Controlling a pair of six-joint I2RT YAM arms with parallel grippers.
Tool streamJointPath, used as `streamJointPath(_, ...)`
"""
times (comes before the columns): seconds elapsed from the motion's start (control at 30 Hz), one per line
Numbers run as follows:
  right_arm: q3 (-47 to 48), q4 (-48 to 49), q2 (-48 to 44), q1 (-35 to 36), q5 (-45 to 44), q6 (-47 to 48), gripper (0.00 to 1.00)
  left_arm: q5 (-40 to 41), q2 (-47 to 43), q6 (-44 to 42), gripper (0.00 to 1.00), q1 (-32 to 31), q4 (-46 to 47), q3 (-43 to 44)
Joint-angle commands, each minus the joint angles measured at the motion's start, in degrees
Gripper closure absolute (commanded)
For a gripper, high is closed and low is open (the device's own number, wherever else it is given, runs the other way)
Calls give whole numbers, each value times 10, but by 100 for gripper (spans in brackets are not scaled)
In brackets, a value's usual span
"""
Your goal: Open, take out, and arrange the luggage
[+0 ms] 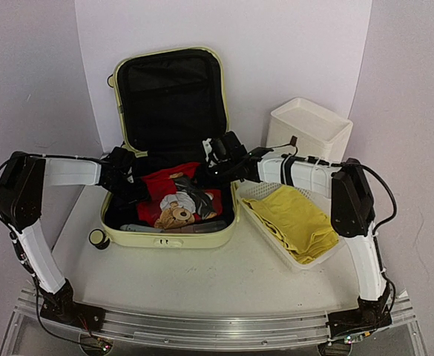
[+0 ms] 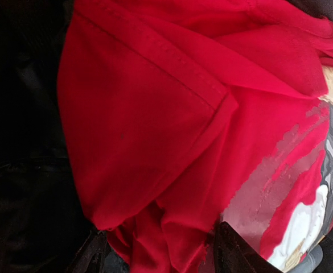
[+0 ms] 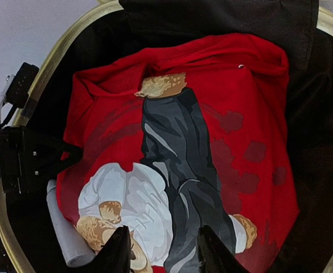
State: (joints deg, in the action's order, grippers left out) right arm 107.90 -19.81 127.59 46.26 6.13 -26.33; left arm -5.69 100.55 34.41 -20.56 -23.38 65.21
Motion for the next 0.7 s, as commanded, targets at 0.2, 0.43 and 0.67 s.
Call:
streamJointPath(0.2,222,-106,147,-1,-94,-70,33,26,15,29,37,3,26,32)
streamJointPath(0.43,236,-112,173,-2,-191,-96,18,80,-7,47,28,3,17,15)
streamJointPath(0.67,253,-123,192,-1,-236,-58,14,83,-2,33,21,3,15,24)
